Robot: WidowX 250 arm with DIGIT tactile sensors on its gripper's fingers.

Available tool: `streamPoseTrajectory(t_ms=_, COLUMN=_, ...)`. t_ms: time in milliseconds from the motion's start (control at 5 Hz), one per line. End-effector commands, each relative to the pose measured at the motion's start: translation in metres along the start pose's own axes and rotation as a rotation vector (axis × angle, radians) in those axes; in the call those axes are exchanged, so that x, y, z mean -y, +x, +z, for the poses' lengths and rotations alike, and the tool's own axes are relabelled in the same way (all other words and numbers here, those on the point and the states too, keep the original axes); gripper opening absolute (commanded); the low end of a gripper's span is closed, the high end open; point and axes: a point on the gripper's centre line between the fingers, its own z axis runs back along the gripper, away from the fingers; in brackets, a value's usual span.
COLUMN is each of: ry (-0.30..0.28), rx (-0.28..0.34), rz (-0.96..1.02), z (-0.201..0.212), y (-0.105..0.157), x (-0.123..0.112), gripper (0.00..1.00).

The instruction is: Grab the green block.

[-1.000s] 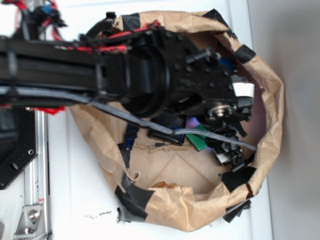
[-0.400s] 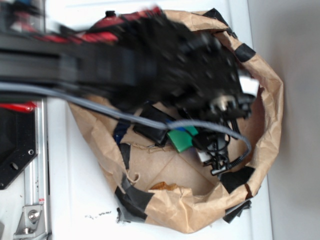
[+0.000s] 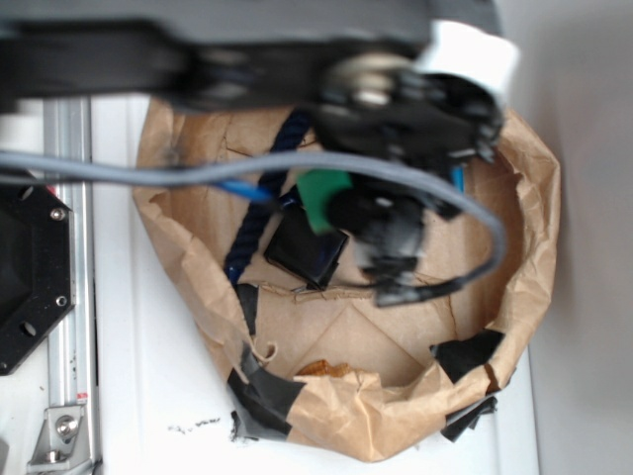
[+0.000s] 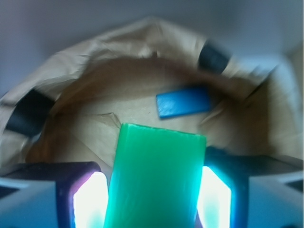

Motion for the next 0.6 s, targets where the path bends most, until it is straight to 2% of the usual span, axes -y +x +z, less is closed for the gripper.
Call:
streamPoseTrajectory(t_ms=0, ry=-0.012, rx=0.089, rz=-0.109, z=0.0296, y=0.0078, x=0.007, gripper=0.0)
streamPoseTrajectory(t_ms=200, ry=-0.036, rx=0.069, rz=-0.107, z=0.0241, y=0.0108, x=0.0097, gripper=0.0)
streamPoseTrajectory(t_ms=400, ry=-0.022, rx=0.038, rz=-0.091, z=0.0196, y=0.0085, x=0.0116, gripper=0.0)
